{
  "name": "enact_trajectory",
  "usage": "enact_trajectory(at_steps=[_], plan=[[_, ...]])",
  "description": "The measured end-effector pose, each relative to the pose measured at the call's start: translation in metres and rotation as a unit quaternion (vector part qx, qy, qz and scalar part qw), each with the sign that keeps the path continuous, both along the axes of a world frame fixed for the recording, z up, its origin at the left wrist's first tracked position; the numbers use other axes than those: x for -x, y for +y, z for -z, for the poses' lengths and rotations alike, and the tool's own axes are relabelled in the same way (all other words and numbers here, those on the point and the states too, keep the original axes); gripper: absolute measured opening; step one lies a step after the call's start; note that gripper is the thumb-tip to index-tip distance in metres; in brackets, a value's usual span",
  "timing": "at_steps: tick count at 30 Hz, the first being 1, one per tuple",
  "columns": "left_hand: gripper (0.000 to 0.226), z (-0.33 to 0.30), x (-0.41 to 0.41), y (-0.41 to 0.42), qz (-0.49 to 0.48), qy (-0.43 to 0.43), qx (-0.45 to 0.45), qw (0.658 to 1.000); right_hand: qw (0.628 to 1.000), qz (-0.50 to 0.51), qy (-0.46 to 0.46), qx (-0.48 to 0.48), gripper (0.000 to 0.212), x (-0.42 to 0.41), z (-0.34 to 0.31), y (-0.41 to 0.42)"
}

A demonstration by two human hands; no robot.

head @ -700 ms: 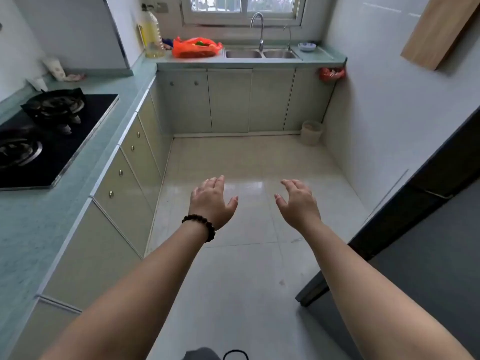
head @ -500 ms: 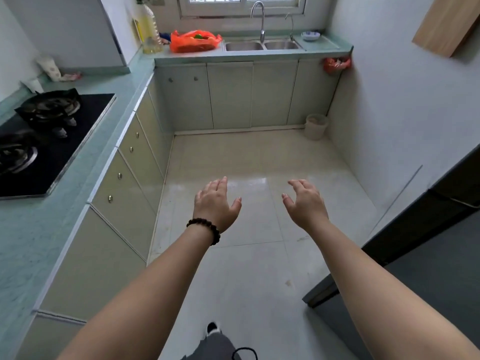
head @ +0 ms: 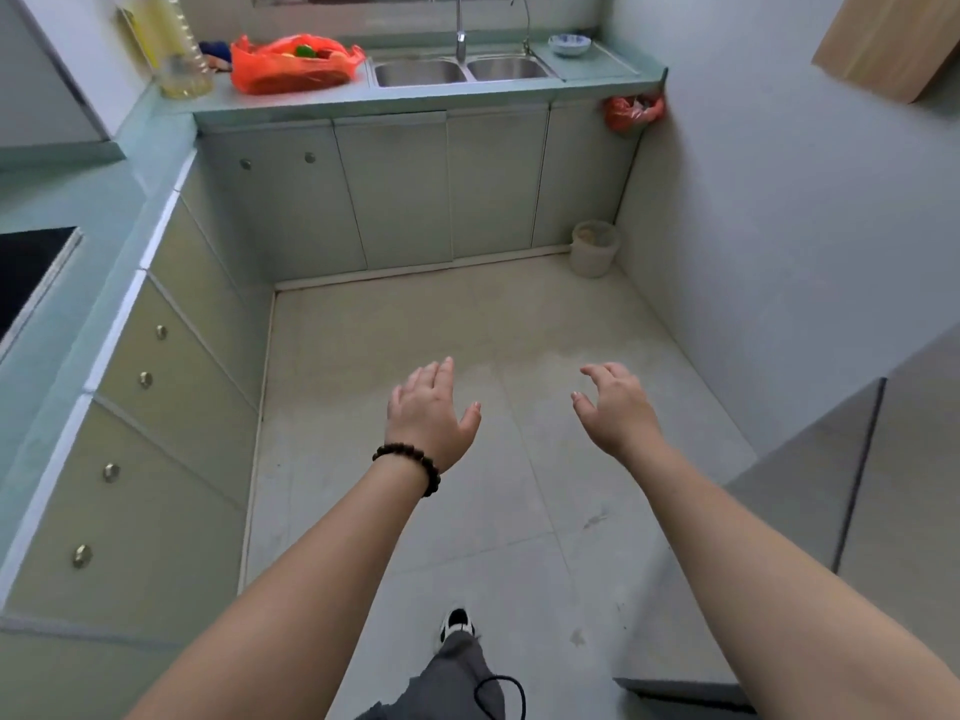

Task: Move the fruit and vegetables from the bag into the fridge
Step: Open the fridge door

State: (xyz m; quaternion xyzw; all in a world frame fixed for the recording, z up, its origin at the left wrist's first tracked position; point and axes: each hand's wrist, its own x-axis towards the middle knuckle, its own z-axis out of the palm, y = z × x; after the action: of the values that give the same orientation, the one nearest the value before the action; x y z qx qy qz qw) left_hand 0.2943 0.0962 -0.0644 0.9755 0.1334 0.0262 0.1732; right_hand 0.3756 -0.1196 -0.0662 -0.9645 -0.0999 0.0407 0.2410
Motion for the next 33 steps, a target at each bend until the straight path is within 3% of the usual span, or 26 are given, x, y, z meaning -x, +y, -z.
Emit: enact_trajectory(at_steps=[6,17,26,33], plan=[[0.068,-0.016,-0.138,0.022,0.038,-0.003,0.014,0.999,0.997,0.070,-0.009,-0.023,0.043,-0.111,-0.016,0.016],[0.069,-0.005,-0.329,-0.047,0.148,0.018,0.034,0.988,0.985,0.168,-0.019,-0.041,0.042,-0.241,0.000,-0.040],[0.068,-0.027,-0.540,-0.164,0.259,-0.014,0.011,0.966,0.958,0.277,-0.048,-0.064,0.040,-0.405,-0.006,-0.140],[0.066,-0.054,-0.639,-0.299,0.392,-0.037,0.028,0.919,0.912,0.398,-0.094,-0.037,0.040,-0.463,-0.047,-0.250]])
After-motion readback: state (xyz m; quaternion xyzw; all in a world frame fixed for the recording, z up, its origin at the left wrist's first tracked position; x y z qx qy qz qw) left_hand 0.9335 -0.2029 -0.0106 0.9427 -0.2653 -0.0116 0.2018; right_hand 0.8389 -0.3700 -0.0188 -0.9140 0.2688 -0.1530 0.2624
